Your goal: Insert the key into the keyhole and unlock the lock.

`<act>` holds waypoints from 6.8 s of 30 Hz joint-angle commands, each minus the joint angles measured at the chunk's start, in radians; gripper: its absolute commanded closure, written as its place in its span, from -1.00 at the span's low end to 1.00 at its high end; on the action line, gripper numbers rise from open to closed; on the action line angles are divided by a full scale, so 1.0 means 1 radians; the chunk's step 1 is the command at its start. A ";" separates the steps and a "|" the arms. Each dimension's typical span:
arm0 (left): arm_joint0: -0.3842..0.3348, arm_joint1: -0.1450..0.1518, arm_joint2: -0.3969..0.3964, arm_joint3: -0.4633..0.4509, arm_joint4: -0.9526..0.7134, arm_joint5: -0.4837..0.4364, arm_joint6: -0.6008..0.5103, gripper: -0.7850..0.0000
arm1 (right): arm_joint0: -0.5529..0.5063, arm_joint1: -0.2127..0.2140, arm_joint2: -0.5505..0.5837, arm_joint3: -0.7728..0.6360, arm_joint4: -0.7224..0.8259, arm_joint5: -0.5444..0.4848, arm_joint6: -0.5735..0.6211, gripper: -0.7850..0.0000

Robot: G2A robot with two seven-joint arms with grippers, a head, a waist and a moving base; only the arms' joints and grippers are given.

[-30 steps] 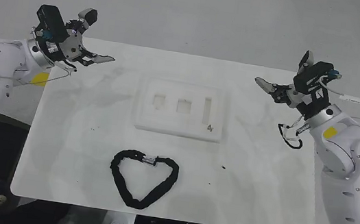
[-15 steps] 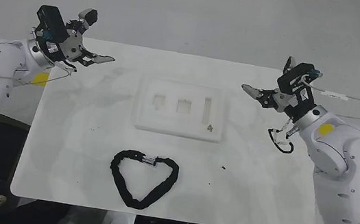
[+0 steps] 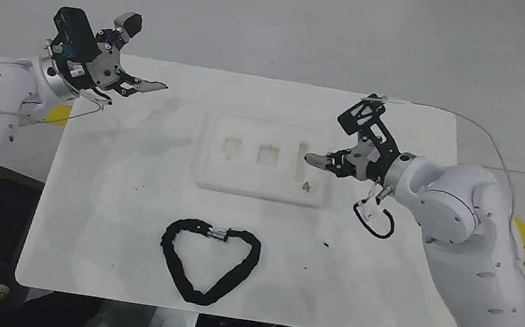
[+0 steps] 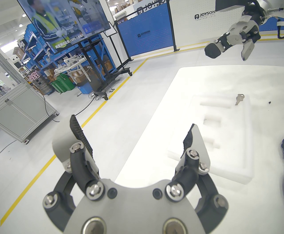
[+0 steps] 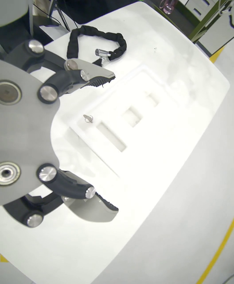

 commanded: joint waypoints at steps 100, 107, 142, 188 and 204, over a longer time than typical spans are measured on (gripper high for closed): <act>0.000 0.000 0.000 0.000 0.000 0.000 0.000 -1.00 | 0.124 -0.053 -0.288 0.141 -0.074 0.395 0.296 0.66; 0.000 0.000 0.000 0.000 0.000 0.000 0.000 -1.00 | 0.122 -0.055 -0.284 0.141 -0.080 0.400 0.294 1.00; 0.000 0.000 0.000 0.000 0.000 0.000 0.000 -1.00 | 0.073 -0.033 -0.123 -0.101 -0.236 0.485 0.505 1.00; 0.154 0.016 0.021 -0.285 0.155 -0.272 -0.140 -1.00 | -0.424 0.035 0.476 -0.195 0.214 0.136 0.039 1.00; 0.128 0.037 0.148 -0.392 0.404 -0.272 -0.115 -1.00 | -0.424 0.035 0.476 -0.195 0.214 0.136 0.039 1.00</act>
